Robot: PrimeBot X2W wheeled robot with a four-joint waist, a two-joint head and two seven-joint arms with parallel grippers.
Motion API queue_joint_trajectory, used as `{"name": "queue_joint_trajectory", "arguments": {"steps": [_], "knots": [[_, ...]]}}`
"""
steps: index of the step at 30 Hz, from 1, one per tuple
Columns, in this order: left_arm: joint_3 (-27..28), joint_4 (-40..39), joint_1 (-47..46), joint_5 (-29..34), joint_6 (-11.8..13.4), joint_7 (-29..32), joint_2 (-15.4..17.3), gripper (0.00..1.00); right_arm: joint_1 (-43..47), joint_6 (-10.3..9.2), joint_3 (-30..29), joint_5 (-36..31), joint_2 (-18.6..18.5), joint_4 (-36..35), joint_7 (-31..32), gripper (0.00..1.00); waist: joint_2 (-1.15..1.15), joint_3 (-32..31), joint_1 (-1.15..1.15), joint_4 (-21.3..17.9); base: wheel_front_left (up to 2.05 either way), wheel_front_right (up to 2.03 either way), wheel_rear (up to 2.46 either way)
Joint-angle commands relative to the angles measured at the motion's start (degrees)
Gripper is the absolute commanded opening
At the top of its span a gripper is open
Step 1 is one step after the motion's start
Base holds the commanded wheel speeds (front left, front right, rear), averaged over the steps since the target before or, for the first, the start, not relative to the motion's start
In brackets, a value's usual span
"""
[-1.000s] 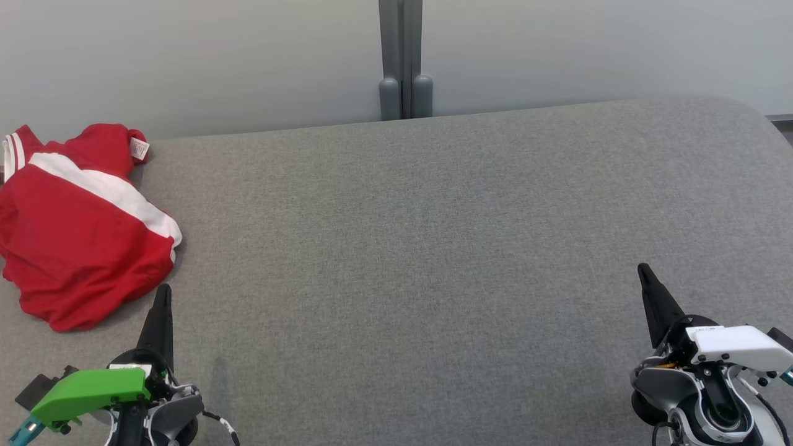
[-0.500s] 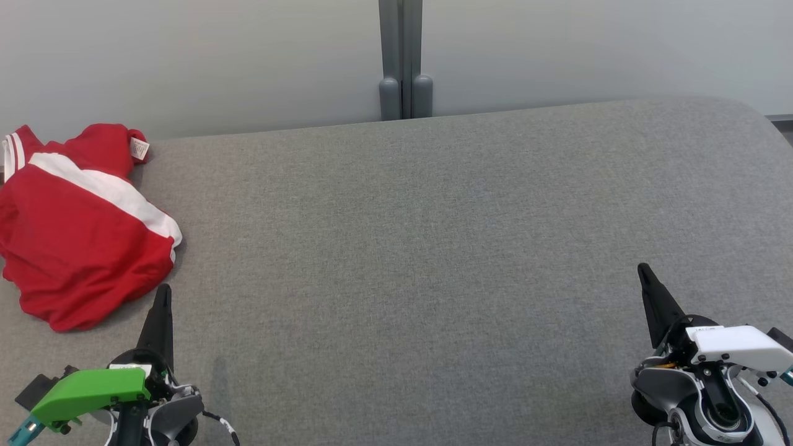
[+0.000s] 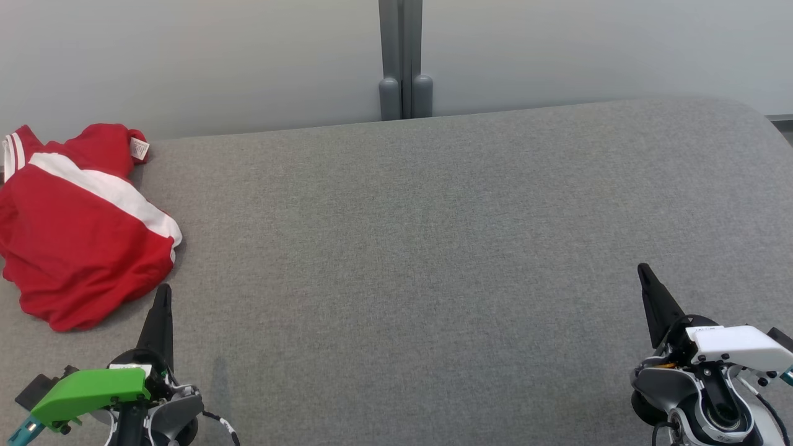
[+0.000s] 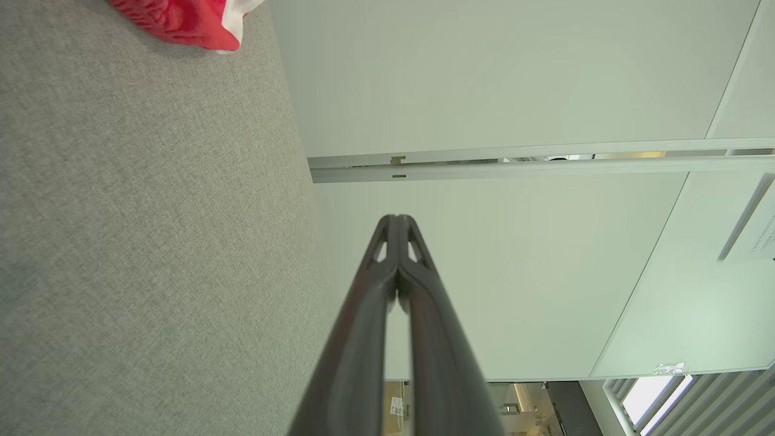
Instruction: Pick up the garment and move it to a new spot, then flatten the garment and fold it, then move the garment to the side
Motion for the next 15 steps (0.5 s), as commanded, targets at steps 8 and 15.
{"name": "queue_joint_trajectory", "arguments": {"steps": [8,15], "knots": [[0.03,-0.07,-0.68,-0.14,-0.16,0.09,0.10,0.00,-0.38,0.00,0.04,-0.26,-0.08,0.07,0.07,0.00,0.00,0.00,0.00,0.00,0.00,0.00,0.00],[0.03,-0.07,-0.68,-0.14,-0.16,0.09,0.10,0.00,-0.38,0.00,0.04,-0.26,-0.08,0.07,0.07,0.00,0.00,0.00,0.00,0.00,0.00,0.00,0.00]]}}
